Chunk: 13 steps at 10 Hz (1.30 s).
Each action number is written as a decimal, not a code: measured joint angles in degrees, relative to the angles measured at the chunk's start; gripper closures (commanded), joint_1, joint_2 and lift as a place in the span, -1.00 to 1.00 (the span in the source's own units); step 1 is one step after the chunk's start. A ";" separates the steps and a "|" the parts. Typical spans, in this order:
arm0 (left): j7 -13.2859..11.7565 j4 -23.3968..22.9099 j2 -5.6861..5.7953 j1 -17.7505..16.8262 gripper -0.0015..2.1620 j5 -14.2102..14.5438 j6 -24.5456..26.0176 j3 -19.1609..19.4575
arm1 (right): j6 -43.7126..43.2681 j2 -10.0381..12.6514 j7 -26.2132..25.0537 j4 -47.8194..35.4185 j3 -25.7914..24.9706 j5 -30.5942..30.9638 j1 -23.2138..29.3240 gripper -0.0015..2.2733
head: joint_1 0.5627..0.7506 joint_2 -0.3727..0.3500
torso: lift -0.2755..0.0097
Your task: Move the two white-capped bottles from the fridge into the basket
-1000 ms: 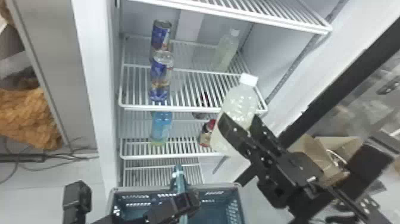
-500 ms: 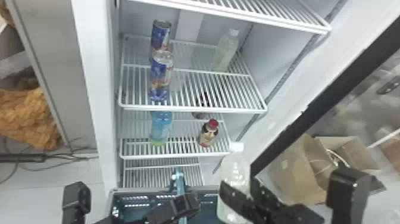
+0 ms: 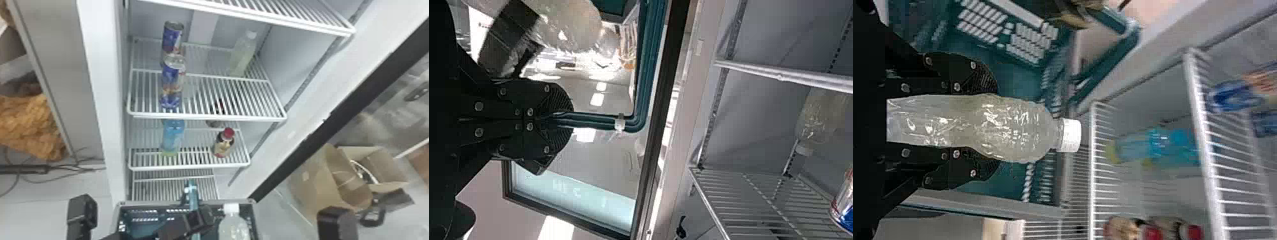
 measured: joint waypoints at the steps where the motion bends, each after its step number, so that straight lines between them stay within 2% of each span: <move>1: 0.00 0.00 0.03 0.00 0.10 -0.02 0.00 0.02 | 1.47 -0.13 0.00 0.00 -0.03 0.17 -0.49 -0.45 | 0.41 -0.94 | 0.93; 2: 0.00 0.00 0.03 -0.01 0.10 -0.02 0.00 0.02 | 1.85 -0.20 0.01 0.00 0.00 0.49 -0.88 -0.62 | 0.41 -0.94 | 0.93; 4: -0.10 0.06 0.04 0.02 0.10 0.03 0.00 0.04 | 0.81 -0.23 -0.02 0.01 0.03 1.30 -1.28 -0.76 | 0.41 -0.94 | 0.93; 7: -0.01 0.00 -0.01 0.14 0.10 0.03 0.00 0.04 | -9.54 0.03 0.00 0.01 -0.24 3.69 -1.89 -0.76 | 0.41 -0.94 | 0.93; 13: 0.00 0.00 -0.19 0.28 0.10 0.19 0.00 0.27 | -25.25 0.31 0.00 0.01 0.66 6.00 -8.19 -0.76 | 0.41 -0.94 | 0.93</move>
